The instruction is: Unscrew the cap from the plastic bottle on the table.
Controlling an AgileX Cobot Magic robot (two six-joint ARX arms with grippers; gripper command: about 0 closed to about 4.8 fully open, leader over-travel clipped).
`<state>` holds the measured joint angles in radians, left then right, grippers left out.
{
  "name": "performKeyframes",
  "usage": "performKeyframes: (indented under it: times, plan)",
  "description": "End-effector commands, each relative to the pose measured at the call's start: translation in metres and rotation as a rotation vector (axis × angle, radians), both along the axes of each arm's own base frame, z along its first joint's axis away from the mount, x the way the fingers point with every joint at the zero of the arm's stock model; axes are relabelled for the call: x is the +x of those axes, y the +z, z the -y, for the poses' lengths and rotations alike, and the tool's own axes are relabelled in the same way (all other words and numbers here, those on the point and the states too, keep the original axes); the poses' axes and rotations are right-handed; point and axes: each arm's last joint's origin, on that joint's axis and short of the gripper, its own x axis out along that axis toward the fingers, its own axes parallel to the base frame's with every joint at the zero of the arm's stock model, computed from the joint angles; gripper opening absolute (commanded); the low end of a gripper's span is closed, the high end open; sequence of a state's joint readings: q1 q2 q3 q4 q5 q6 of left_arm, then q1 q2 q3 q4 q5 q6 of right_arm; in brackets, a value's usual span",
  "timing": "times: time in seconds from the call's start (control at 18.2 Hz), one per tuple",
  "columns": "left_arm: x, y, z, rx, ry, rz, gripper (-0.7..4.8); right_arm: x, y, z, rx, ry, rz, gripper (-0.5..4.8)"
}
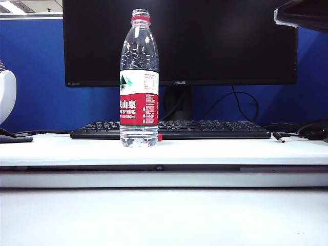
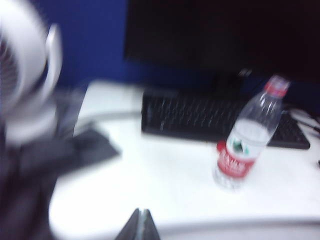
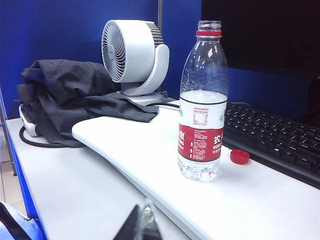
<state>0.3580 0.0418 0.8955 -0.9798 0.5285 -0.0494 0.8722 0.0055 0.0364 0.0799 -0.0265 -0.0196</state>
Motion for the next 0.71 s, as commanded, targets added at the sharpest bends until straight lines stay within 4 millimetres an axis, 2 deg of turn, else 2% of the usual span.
performKeyframes:
  times: [0.05, 0.27, 0.44, 0.71]
  plan:
    - [0.023, -0.003, -0.011, 0.08, -0.016, 0.195, -0.04, 0.0, 0.002, 0.0, 0.012, 0.002, 0.009, -0.04]
    - [0.065, -0.038, -0.025, 0.08, 0.08, 0.247, -0.04, 0.0, 0.002, 0.0, 0.007, -0.001, 0.005, -0.04]
    - [0.093, -0.077, -0.029, 0.067, 0.089, 0.228, -0.04, 0.0, 0.001, 0.0, 0.005, -0.001, 0.003, -0.04]
    - [0.116, -0.127, -0.026, 0.035, 0.092, 0.166, -0.04, 0.0, 0.001, 0.0, 0.005, -0.002, 0.003, -0.04]
